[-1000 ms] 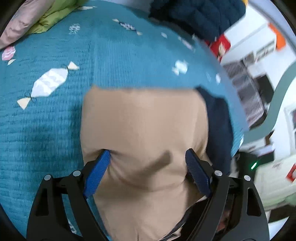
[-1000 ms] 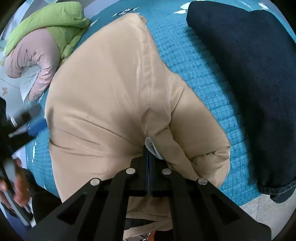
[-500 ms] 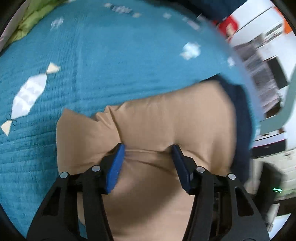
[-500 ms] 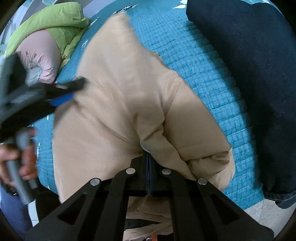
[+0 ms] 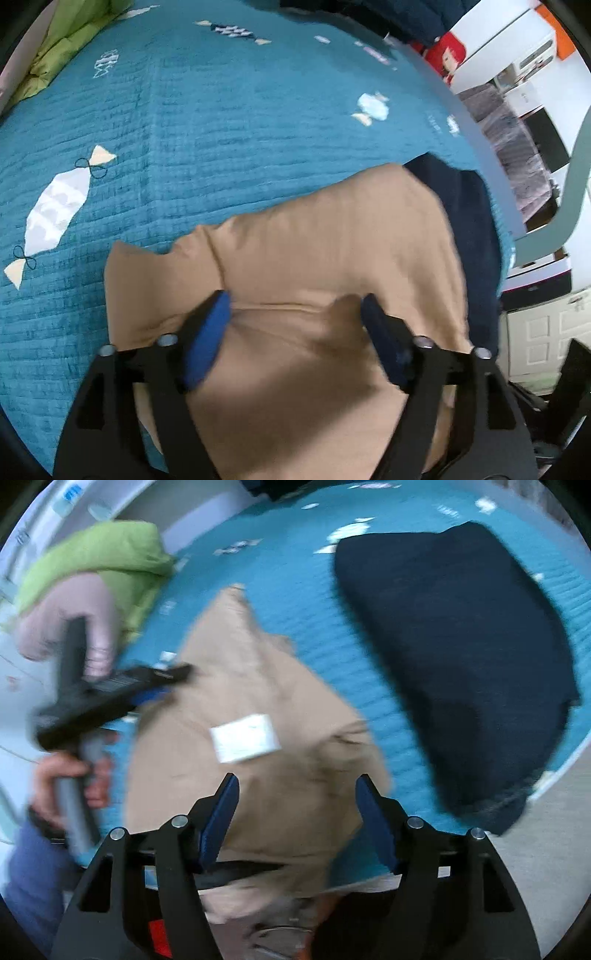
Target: Fold large clothes
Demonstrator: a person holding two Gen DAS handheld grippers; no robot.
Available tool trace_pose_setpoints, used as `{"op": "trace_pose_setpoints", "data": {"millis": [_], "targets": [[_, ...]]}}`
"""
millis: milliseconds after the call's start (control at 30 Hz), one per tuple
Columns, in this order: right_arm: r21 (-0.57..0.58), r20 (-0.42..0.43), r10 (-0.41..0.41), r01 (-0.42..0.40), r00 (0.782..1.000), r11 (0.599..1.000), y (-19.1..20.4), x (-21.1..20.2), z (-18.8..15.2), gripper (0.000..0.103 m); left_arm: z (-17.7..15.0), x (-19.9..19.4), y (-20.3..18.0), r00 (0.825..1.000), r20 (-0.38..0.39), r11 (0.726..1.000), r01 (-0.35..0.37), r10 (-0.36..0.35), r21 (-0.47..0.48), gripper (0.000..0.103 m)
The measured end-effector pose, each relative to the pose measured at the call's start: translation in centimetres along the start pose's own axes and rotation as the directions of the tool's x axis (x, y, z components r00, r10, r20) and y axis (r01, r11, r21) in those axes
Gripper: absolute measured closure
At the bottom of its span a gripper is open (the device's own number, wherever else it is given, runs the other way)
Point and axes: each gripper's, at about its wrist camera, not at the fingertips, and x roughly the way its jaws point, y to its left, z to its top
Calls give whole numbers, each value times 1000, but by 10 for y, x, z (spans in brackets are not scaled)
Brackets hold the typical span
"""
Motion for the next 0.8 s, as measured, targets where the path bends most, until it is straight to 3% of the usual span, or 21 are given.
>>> {"op": "trace_pose_setpoints", "data": {"millis": [100, 200, 333, 400, 500, 533, 600, 667, 700, 800], "targets": [[58, -104, 2, 4, 995, 998, -11, 26, -4, 36, -2, -18, -7, 999, 36, 1000, 3, -3, 23, 22], [209, -200, 166, -124, 966, 970, -21, 57, -6, 36, -6, -34, -1, 998, 58, 1000, 10, -11, 11, 20], [361, -228, 310, -216, 923, 907, -41, 81, -12, 36, -20, -51, 27, 997, 73, 999, 3, 0, -38, 18], [396, -226, 351, -244, 909, 885, -47, 89, -14, 35, -29, -59, 48, 996, 74, 996, -41, 46, -78, 16], [396, -215, 367, -262, 905, 880, -50, 93, -15, 33, -46, -64, 78, 996, 65, 988, -49, 59, -148, 14], [389, -215, 365, -264, 906, 883, -51, 92, -17, 46, -53, -65, 90, 997, 68, 982, -28, 41, -185, 14], [380, -206, 389, -293, 898, 878, -51, 88, -18, 58, -65, -59, 112, 999, 46, 958, 21, -8, -286, 14], [363, -216, 383, -290, 898, 886, -46, 88, -14, 58, -76, -48, 126, 994, 28, 926, 109, -106, -362, 14], [359, -223, 378, -285, 898, 889, -46, 92, -13, 52, -79, -45, 129, 990, 35, 910, 140, -138, -390, 14], [447, -195, 456, -335, 868, 829, -55, 110, -11, 41, -85, -36, 134, 981, 56, 874, 193, -188, -445, 13]]}}
